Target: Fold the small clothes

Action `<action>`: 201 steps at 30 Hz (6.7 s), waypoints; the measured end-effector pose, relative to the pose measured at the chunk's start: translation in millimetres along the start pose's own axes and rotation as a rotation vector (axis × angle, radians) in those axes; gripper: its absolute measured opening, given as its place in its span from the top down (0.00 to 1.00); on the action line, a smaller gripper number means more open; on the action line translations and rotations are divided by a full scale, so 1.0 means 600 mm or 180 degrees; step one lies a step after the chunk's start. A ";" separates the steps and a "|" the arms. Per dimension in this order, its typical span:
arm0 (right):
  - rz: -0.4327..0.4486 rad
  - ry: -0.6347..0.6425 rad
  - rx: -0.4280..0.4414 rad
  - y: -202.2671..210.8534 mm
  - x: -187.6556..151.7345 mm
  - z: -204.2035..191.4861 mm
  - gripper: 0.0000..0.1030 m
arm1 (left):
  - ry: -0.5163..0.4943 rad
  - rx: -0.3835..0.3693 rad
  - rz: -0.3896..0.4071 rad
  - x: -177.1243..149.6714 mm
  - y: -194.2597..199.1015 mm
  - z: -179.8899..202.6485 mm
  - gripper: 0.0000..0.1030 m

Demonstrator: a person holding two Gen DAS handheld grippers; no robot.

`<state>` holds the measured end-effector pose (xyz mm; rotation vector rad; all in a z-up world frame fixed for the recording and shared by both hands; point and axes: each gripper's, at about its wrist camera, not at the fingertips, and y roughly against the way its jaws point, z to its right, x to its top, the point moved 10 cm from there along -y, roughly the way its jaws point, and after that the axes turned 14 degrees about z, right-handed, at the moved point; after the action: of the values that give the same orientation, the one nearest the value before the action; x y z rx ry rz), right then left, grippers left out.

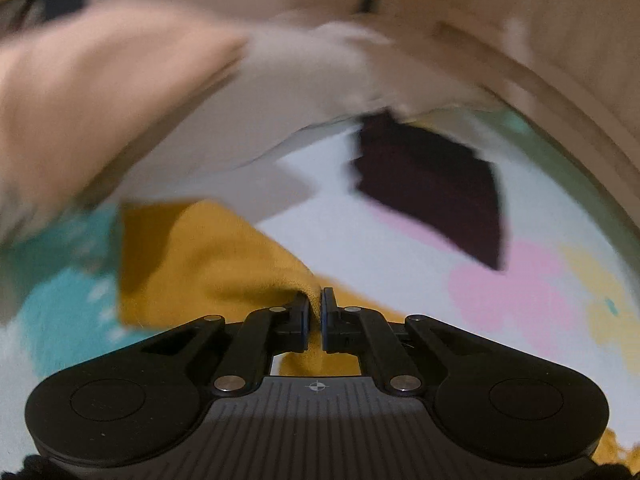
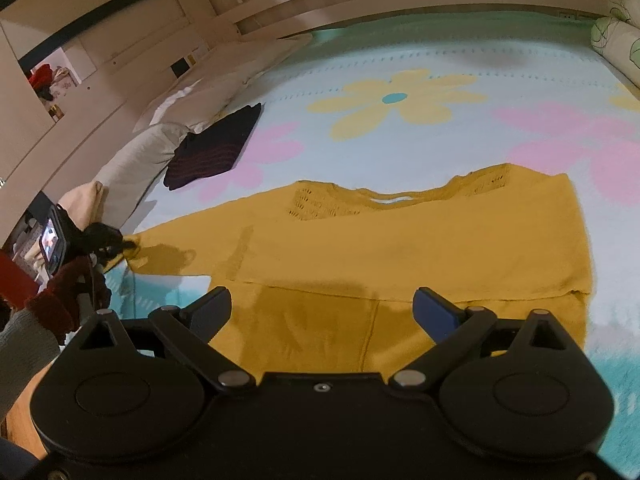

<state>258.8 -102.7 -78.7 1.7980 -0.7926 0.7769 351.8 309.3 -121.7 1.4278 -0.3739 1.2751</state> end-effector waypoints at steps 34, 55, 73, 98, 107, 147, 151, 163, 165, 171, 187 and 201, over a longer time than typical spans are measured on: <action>0.0247 -0.0668 -0.0399 0.032 0.044 0.138 0.05 | -0.0994 -0.1876 -0.0657 -0.182 0.239 0.454 0.73; -0.0377 0.1394 -0.0089 -0.244 -0.028 -0.069 0.30 | -0.0659 -0.1513 -0.1256 -0.222 0.107 0.328 0.73; -0.0296 0.0081 -0.1130 -0.102 0.004 0.244 0.58 | -0.0701 -0.1516 -0.1245 -0.225 0.108 0.327 0.73; 0.0003 -0.0435 -0.0578 -0.131 0.044 0.234 0.88 | -0.0498 -0.1385 -0.0873 -0.159 0.095 0.296 0.73; 0.0301 -0.0321 -0.0941 -0.076 0.095 0.323 0.92 | -0.0643 -0.1453 -0.0959 -0.186 0.101 0.318 0.73; -0.0278 -0.0048 -0.1069 -0.083 0.031 0.375 0.56 | -0.0936 -0.1487 -0.1090 -0.230 0.096 0.334 0.73; -0.0205 -0.0044 -0.1193 -0.071 0.038 0.381 0.43 | -0.0896 -0.1563 -0.1103 -0.227 0.111 0.334 0.62; 0.0084 -0.0203 -0.1098 0.018 0.060 0.327 0.16 | -0.0921 -0.1685 -0.0958 -0.211 0.211 0.310 0.25; 0.0120 -0.0165 -0.1075 0.039 0.055 0.301 0.14 | -0.0962 -0.1686 -0.0898 -0.207 0.236 0.304 0.24; 0.0243 0.0012 -0.0893 0.106 0.021 0.217 0.09 | -0.1111 -0.1692 -0.0678 -0.206 0.321 0.275 0.24; -0.0178 0.0151 -0.0857 0.205 -0.188 0.145 0.09 | -0.1448 -0.1580 -0.0869 -0.355 0.457 0.176 0.24; -0.0575 0.0277 -0.0840 0.174 -0.281 0.113 0.03 | -0.1728 -0.1459 -0.0842 -0.413 0.459 0.163 0.14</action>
<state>87.7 -169.2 -179.8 1.5638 -0.6337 0.5981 88.2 35.1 -167.6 1.3476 -0.7595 0.5249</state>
